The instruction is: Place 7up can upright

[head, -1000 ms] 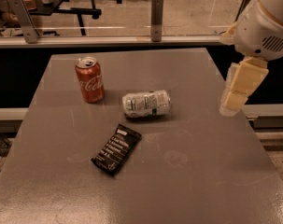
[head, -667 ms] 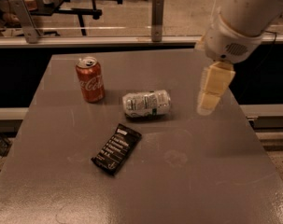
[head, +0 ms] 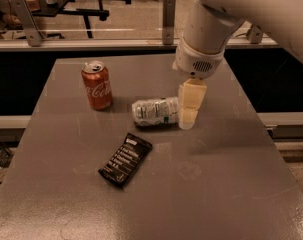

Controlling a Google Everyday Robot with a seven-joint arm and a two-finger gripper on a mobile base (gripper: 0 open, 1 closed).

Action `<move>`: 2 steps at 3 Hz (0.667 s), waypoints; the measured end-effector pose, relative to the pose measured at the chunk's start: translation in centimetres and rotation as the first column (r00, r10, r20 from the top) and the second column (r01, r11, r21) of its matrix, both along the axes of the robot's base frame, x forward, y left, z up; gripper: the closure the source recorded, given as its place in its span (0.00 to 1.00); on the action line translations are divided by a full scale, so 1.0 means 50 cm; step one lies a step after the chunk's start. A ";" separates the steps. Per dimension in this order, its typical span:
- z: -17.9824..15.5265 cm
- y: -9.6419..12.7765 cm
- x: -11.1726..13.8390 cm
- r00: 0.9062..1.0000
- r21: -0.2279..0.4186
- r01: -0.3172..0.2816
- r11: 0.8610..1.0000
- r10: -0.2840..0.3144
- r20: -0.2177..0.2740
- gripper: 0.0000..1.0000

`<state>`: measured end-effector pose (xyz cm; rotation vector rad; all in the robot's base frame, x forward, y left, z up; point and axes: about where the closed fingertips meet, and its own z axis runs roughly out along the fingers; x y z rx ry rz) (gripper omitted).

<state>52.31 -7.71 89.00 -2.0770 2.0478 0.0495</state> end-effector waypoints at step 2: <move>-0.054 0.089 0.017 0.998 -0.019 -0.053 0.998 0.052 -0.045 0.00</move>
Offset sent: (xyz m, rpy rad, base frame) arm 0.0081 0.0679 -0.0412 -0.0317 0.0742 0.0619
